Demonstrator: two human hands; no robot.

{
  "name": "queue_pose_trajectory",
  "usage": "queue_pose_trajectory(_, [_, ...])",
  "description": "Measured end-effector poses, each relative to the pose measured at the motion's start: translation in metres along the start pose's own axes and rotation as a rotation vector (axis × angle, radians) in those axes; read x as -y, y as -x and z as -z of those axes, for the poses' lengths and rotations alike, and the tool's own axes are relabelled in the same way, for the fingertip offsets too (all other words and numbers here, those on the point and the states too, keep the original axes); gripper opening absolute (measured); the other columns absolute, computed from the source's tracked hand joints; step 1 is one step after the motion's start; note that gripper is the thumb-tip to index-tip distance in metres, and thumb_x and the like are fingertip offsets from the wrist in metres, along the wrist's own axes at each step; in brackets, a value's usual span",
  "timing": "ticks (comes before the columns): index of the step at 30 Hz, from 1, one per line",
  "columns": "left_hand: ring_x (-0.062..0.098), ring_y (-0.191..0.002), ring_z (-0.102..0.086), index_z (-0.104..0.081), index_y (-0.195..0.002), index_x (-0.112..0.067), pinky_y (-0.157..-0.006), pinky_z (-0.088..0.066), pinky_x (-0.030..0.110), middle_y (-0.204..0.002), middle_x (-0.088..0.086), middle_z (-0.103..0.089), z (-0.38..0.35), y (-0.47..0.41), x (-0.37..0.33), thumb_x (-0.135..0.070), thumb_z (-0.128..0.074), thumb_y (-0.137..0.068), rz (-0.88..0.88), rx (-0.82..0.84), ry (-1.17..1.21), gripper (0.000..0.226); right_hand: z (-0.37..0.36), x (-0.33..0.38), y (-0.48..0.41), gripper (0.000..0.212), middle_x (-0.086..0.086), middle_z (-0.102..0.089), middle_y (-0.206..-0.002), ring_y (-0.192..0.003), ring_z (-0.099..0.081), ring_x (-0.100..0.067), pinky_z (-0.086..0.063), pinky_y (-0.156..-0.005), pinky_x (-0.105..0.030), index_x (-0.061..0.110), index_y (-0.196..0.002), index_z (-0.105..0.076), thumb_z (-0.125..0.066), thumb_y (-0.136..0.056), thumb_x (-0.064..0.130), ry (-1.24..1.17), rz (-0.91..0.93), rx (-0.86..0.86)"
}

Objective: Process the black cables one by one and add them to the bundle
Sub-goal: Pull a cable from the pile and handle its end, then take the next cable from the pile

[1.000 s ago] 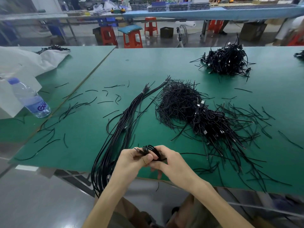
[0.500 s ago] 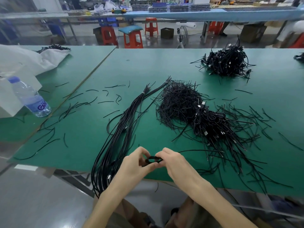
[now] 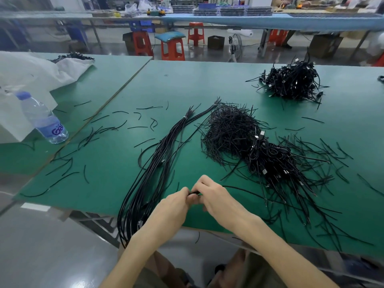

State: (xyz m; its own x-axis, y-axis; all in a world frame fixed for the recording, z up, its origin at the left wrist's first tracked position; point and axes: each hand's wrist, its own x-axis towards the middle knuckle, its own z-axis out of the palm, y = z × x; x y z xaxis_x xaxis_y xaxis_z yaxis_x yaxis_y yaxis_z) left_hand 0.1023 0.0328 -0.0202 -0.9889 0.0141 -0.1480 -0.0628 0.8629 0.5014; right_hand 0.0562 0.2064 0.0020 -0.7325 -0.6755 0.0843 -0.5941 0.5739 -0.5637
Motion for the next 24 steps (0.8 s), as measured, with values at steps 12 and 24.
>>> queue_pose_trajectory(12, [0.009, -0.043, -0.022, -0.04, -0.078, -0.014, -0.04, -0.021, 0.023, -0.056, -0.006, -0.029, -0.001, -0.001, 0.012, -0.039, -0.034, -0.111, 0.314, -0.272, 0.958, 0.042, 0.019, -0.05, -0.052, 0.033, -0.009, -0.051, -0.12, -0.1, -0.056, -0.022, -0.048, -0.076, -0.025, 0.005, -0.122, -0.056, -0.066, -0.098, 0.026, 0.207, -0.238, -0.407])
queue_pose_trajectory(24, [0.005, -0.042, -0.029, -0.048, -0.079, -0.012, -0.044, -0.026, 0.021, -0.057, -0.007, -0.036, -0.011, -0.001, 0.011, -0.042, -0.033, -0.11, 0.298, -0.228, 0.852, 0.046, 0.025, -0.092, -0.091, 0.018, -0.01, -0.058, -0.111, -0.111, -0.048, -0.027, -0.045, -0.085, -0.037, 0.009, -0.104, -0.066, -0.058, -0.103, 0.025, 0.324, -0.529, -0.279])
